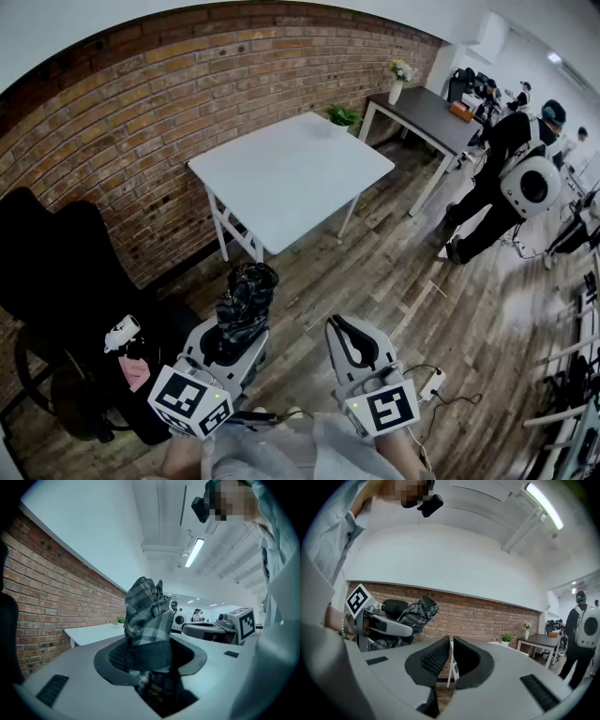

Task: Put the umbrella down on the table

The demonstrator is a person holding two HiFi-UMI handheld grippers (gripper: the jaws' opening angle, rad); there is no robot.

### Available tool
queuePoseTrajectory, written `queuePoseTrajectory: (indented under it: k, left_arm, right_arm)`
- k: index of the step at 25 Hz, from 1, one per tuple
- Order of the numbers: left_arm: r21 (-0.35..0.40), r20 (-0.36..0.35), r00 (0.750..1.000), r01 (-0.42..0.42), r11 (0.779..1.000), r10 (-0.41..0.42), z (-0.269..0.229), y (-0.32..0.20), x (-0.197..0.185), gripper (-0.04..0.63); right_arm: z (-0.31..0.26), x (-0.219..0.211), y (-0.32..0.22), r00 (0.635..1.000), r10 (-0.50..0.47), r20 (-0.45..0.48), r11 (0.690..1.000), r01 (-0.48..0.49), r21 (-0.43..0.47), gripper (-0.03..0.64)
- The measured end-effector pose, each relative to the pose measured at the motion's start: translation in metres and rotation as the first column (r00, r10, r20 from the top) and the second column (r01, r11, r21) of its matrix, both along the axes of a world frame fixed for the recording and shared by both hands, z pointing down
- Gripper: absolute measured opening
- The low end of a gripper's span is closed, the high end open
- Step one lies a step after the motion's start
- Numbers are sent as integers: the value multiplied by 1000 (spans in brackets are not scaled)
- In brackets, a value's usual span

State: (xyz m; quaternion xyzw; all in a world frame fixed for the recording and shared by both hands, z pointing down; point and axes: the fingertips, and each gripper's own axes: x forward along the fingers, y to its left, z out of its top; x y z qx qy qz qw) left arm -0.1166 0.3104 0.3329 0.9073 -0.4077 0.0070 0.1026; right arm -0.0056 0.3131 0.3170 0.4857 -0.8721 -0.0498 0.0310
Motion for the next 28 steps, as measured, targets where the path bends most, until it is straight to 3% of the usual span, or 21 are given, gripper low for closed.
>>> queuePoseTrajectory:
  k: [10,18,28]
  left_arm:
    - [-3,8,1000,5,1000,-5,8,-10,1,216]
    - [-8,10,1000,21,1000,-21,6,-16,12,216]
    - [-5,10,998,59,998,-59,3,-12,41,216]
  right_arm:
    - [12,3,-6,999,-3,-40,999,2,-40,57]
    - [7,12,-16,1000,-19,-3,1000,19,-5,57]
    - [16,45,-15,998,-56,0,996,56,-63,57]
